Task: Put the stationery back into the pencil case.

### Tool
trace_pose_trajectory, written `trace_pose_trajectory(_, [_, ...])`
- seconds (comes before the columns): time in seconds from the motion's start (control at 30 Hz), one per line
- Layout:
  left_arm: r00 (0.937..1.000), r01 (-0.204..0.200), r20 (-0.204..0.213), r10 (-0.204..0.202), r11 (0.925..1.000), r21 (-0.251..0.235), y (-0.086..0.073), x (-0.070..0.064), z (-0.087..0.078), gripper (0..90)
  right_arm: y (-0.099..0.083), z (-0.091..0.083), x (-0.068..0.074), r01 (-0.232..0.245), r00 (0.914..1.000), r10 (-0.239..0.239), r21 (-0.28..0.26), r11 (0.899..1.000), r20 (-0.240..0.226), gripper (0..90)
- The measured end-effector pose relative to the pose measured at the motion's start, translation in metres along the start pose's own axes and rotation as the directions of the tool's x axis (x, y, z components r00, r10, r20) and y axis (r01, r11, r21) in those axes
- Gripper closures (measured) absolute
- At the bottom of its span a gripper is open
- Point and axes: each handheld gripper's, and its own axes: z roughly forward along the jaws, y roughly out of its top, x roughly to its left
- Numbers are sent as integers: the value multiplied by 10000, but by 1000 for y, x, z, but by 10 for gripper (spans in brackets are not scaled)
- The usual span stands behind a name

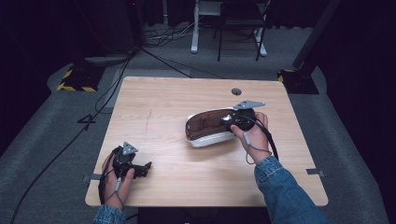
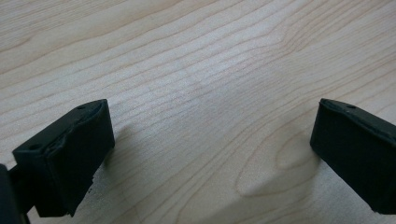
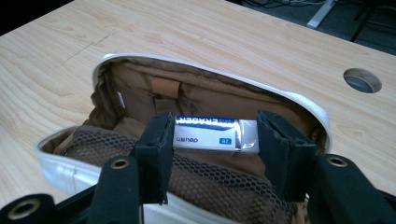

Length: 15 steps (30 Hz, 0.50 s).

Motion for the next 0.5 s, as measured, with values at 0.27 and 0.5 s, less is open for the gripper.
trace_pose_trajectory(0.27, [10000, -61, -15, 61, 10000, 8, 0, 0, 0, 2, 4, 19, -2, -142, 9999, 137, 534, 9985, 82, 486])
trace_pose_trajectory(0.5, [10000, -46, 15, 46, 10000, 18, 1, 0, 0, 2, 4, 32, 3, -111, 9999, 103, 944, 9955, 95, 485])
